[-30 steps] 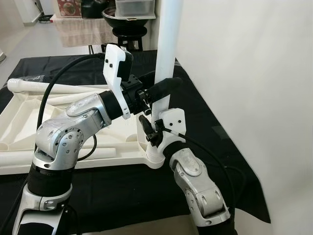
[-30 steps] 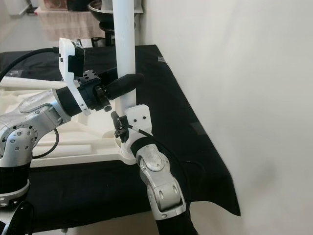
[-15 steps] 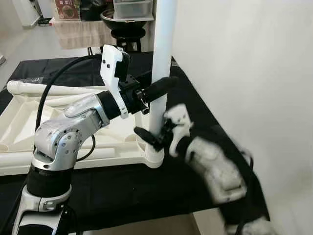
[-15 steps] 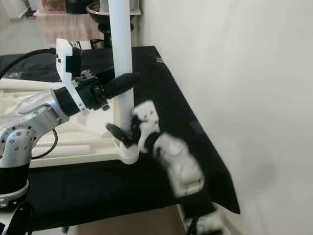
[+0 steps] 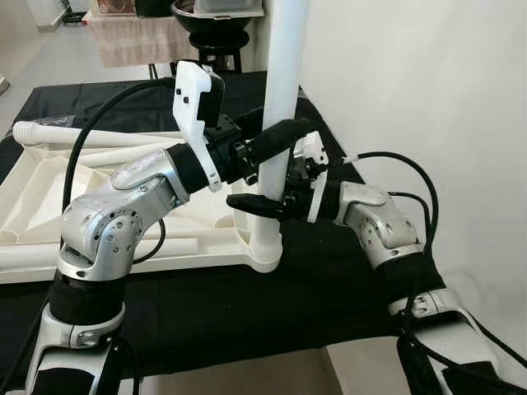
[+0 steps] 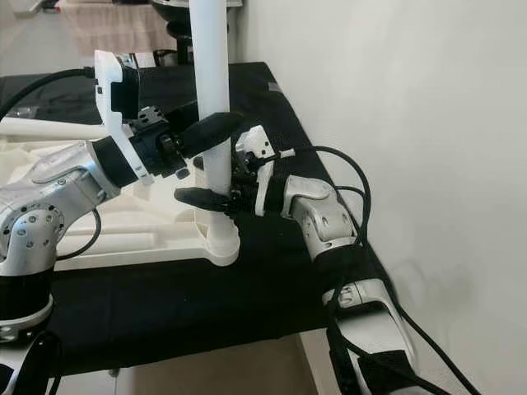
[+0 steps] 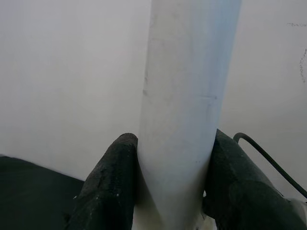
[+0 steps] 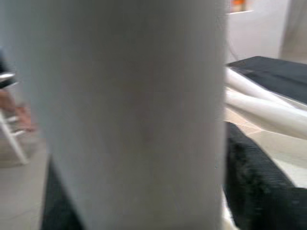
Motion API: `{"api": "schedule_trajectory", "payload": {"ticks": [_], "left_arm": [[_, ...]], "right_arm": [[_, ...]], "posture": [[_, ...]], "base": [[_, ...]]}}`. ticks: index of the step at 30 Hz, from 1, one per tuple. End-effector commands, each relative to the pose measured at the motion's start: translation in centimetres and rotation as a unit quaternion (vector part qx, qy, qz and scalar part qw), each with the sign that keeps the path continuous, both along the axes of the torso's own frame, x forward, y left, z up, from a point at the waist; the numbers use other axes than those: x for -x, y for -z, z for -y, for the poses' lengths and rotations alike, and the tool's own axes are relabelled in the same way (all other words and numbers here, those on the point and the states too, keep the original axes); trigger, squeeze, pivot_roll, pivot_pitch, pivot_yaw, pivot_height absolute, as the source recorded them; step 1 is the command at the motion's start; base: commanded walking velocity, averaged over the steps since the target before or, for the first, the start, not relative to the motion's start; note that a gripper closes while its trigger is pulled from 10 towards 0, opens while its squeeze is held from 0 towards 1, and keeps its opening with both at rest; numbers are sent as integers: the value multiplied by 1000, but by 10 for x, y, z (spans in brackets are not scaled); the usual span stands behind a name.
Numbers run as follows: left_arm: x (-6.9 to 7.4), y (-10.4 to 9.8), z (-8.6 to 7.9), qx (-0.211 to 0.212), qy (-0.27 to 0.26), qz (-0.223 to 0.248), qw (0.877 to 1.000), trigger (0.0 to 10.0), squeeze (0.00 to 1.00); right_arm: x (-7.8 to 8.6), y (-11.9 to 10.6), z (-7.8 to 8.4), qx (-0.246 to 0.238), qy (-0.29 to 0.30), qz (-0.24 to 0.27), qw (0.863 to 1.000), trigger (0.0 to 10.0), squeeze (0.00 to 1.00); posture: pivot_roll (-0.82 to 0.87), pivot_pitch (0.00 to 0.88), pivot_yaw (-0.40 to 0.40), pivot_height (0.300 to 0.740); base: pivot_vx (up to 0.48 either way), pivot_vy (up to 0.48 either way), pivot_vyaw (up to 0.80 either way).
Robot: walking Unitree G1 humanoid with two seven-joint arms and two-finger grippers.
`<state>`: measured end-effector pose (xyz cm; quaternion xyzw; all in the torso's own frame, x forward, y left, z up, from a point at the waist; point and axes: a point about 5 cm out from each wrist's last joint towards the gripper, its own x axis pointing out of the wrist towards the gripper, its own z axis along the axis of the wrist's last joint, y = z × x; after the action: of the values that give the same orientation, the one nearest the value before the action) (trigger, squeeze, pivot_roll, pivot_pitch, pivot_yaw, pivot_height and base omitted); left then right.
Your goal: Building children table
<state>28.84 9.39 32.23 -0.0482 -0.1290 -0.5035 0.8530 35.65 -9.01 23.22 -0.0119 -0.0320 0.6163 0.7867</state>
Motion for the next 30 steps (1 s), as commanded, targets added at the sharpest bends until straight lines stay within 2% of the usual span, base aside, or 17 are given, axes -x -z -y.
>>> {"api": "schedule_trajectory", "payload": {"ticks": [1,10,11,13,14,15,16,17,18,19,20,21,23,25,26,29,30], "left_arm": [[4,4,2,1,26,-13,1000,0,0],[4,4,1,0,21,-11,1000,0,0],[4,4,1,4,20,-14,1000,0,227],[4,4,1,4,20,-14,1000,0,227],[3,4,0,11,16,-21,1000,1961,1000],[3,4,0,11,16,-21,1000,1961,1000],[-1,3,-2,18,-2,-27,999,10000,1000],[-1,3,-2,18,-2,-27,999,10000,1000],[-3,2,-4,24,-18,-29,999,10000,1000],[-3,2,-4,24,-18,-29,999,10000,1000],[-6,-1,-7,33,-30,-33,998,10000,0],[-6,-1,-7,33,-30,-33,998,10000,0],[-11,-1,-12,36,-40,-40,998,10000,0],[-11,0,-11,32,-36,-42,998,10000,0],[-11,1,-9,28,-30,-43,998,10000,0],[-11,1,-9,28,-30,-43,998,10000,0],[-10,2,-7,24,-24,-44,998,10000,0]], "right_arm": [[-7,2,17,-6,41,-13,999,0,0],[-6,5,19,-18,8,-3,1000,0,0],[-7,6,20,-16,14,1,1000,0,0],[-7,6,20,-16,14,1,1000,0,0],[-9,8,22,-10,32,8,999,0,0],[-9,8,22,-10,32,8,999,0,0],[-10,13,24,-4,69,3,998,0,0],[-10,13,24,-4,69,3,998,0,0],[-11,25,23,11,155,-14,988,0,0],[-11,25,23,11,155,-14,988,0,0],[15,68,-3,42,275,-61,959,0,0],[15,68,-3,42,275,-61,959,0,0],[65,109,-37,43,432,-138,890,0,0],[72,113,-47,39,447,-139,883,0,0],[68,111,-53,35,437,-127,890,0,0],[68,111,-53,35,437,-127,890,0,0],[62,107,-55,33,429,-111,896,0,0]], "posture": [[56,126,-47,740],[54,129,-43,740],[54,129,-43,740],[54,129,-43,740],[51,130,-44,740],[51,130,-44,740],[45,131,-53,740],[45,131,-53,740],[50,133,-75,740],[50,133,-75,740],[50,127,-77,740],[50,127,-77,740],[35,132,-52,740],[43,119,-47,740],[44,131,-50,740],[44,131,-50,740],[41,112,-56,740]], "base": [[0,0,0],[0,0,0],[0,0,0],[0,0,0],[0,0,0],[0,0,0],[0,0,0],[0,0,0],[0,0,0],[0,0,0],[0,0,0],[0,0,0],[0,0,0],[0,0,0],[0,0,0],[0,0,0],[0,0,0]]}}
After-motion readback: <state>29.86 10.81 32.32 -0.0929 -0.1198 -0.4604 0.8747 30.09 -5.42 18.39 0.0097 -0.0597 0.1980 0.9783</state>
